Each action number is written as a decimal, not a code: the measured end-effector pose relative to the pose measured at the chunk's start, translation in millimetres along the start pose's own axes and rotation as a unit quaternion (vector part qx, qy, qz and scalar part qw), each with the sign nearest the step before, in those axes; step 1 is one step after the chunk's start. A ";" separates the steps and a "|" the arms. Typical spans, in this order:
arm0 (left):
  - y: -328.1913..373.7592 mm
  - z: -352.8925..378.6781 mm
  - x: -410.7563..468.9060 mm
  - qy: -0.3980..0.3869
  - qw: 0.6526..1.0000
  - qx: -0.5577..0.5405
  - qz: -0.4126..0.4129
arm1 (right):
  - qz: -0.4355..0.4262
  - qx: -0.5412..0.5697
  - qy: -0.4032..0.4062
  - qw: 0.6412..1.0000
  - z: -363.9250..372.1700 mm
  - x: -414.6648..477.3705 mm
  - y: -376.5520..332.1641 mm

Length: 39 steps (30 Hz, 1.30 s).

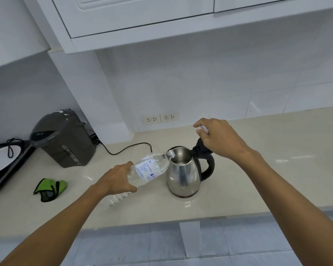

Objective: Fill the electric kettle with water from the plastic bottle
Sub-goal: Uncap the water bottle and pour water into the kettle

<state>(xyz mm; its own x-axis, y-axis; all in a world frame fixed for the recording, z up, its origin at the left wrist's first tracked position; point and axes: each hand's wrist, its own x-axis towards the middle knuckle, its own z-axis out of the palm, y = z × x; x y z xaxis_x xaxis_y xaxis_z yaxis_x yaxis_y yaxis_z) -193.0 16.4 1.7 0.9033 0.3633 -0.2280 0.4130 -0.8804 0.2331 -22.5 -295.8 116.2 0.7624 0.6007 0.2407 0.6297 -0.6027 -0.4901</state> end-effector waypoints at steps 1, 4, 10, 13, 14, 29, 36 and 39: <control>0.8 -0.2 -0.2 0.000 1.000 0.001 0.001 | 0.001 0.001 0.001 1.000 -0.8 -0.6 0.5; 2.4 -0.9 -0.4 -0.001 1.000 0.003 0.004 | 0.005 0.004 0.003 1.000 -2.6 -2.2 2.0; 5.4 -0.8 -0.7 -0.004 1.000 0.020 0.010 | 0.002 0.002 -0.001 1.000 -2.2 -4.5 2.3; 6.7 -0.1 -0.5 -0.002 1.000 0.022 0.012 | 0.001 0.001 -0.004 1.000 -1.2 -5.3 2.5; 6.6 0.1 0.0 -0.003 1.000 0.025 0.013 | 0.000 0.001 -0.004 1.000 -1.1 -5.4 2.6; 4.5 -2.4 3.6 -0.010 0.999 0.036 0.003 | 0.000 0.007 0.007 1.000 -1.2 -5.9 5.9; 1.9 -3.1 3.2 -0.013 0.999 0.044 0.002 | 0.000 0.009 0.007 1.000 1.2 -4.3 5.7; 3.4 -3.6 2.8 -0.015 0.999 0.049 0.002 | -0.003 0.010 0.008 1.000 2.8 -3.7 6.1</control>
<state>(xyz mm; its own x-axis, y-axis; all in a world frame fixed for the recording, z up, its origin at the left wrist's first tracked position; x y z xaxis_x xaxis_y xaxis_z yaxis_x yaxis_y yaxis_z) -188.7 15.5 5.2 0.9003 0.3522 -0.2559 0.3953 -0.9076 0.1413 -21.9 -300.3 109.9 0.7611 0.5953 0.2576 0.6312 -0.5883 -0.5055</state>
